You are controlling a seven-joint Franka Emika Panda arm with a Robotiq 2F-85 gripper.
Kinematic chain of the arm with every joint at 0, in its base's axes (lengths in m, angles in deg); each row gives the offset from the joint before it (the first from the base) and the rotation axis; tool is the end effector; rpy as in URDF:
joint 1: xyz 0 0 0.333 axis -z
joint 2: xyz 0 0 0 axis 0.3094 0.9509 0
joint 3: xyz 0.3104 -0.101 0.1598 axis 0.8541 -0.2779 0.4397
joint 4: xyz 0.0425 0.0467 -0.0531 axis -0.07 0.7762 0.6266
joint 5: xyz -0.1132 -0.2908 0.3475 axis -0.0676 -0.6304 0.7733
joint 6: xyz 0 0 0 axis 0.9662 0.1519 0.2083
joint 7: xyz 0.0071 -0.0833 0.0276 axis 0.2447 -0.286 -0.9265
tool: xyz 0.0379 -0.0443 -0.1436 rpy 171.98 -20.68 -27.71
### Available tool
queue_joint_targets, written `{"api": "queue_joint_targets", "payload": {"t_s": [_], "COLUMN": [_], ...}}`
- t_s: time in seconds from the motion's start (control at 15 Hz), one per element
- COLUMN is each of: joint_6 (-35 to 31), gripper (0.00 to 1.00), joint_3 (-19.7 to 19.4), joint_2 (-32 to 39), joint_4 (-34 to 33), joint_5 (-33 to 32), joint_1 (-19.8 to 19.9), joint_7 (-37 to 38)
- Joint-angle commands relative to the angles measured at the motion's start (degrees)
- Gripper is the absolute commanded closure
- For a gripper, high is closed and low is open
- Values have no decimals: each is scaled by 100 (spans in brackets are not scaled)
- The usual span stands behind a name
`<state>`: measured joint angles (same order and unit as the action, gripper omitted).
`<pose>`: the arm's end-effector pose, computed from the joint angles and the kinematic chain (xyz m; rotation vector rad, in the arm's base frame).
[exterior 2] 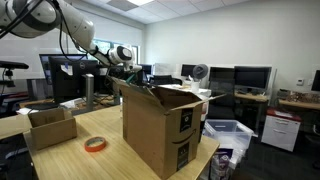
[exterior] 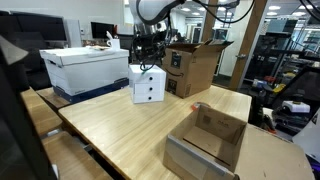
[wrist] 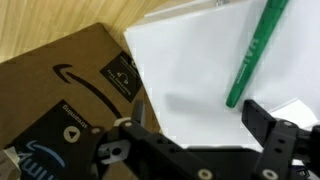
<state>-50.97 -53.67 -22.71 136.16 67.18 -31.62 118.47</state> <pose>0.8217 0.0612 0.2823 2.5082 -1.2791 0.1151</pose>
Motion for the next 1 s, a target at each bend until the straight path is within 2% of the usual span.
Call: {"api": "queue_joint_targets", "payload": {"t_s": [0.0,0.2,0.93], "joint_6": [-13,-5,50], "gripper": [0,0,0], "joint_3": [186,396,728], "joint_2": [85,-40,-295], "joint_4": [-49,154,489], "joint_5": [15,93,360], "joint_1": [66,118,298], "joint_7": [36,-382,-1868]}}
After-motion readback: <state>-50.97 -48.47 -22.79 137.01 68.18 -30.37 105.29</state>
